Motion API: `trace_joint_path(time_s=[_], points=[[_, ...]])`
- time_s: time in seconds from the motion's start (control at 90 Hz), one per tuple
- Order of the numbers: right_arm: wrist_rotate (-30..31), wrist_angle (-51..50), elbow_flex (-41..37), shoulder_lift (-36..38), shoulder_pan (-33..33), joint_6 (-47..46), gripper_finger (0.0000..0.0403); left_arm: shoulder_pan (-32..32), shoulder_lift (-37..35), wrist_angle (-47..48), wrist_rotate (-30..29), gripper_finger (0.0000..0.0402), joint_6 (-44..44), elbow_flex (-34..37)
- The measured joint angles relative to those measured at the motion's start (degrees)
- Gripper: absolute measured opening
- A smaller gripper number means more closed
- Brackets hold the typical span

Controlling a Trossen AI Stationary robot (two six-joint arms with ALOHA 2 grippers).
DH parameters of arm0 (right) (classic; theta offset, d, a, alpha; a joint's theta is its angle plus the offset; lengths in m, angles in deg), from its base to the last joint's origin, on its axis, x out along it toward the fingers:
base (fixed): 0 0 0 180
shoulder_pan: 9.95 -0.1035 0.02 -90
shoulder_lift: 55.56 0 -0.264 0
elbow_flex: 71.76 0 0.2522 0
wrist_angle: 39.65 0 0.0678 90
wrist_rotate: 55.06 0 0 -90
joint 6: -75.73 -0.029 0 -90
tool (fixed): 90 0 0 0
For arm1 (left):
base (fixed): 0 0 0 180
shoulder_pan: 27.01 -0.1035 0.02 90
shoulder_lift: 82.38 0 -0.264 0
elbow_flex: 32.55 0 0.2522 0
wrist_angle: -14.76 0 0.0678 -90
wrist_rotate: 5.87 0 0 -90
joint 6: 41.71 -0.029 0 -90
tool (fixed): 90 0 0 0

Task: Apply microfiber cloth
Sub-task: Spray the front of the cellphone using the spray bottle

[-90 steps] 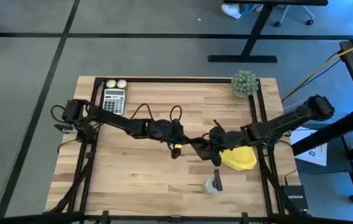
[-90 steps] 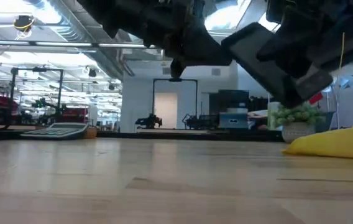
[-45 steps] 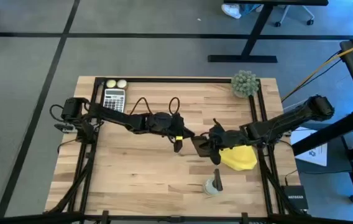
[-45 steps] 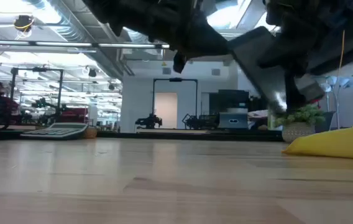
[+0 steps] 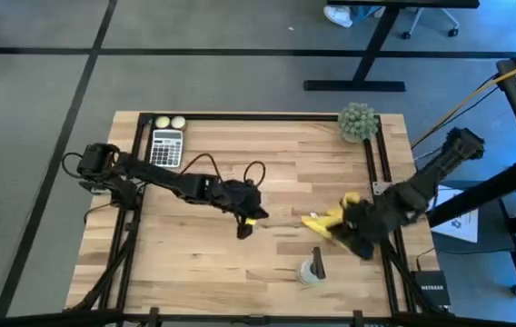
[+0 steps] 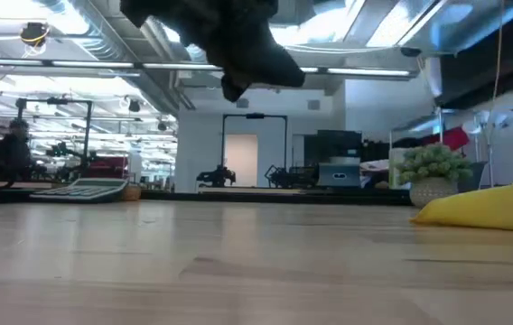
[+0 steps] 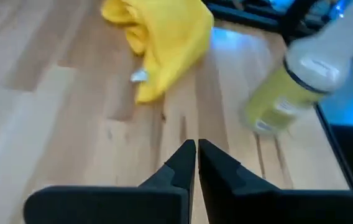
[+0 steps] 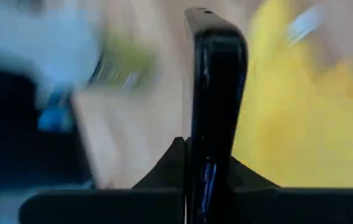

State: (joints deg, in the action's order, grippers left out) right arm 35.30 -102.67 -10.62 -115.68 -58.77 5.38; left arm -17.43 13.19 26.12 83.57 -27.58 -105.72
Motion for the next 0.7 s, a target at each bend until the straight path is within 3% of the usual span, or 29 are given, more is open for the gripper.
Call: trace_joint_path(time_s=[0.1,0.233,0.433,0.7], points=[[0.44,4.93,-0.16,-2.98,-6.88,-5.79,0.0002,2.65,0.11,-0.13,0.50,0.0001,1.12,0.89],[8.15,16.38,-0.15,-9.50,-10.89,-4.37,0.0002,6.79,2.73,-4.60,1.65,0.0000,1.09,0.82],[9.09,26.44,0.29,-21.15,-9.30,4.48,0.0002,10.17,9.65,-17.16,1.64,0.0000,2.39,0.23],[9.92,27.22,3.38,-28.32,-4.52,13.77,0.0002,11.76,12.79,-17.94,-0.11,0.0000,5.46,-1.10]])
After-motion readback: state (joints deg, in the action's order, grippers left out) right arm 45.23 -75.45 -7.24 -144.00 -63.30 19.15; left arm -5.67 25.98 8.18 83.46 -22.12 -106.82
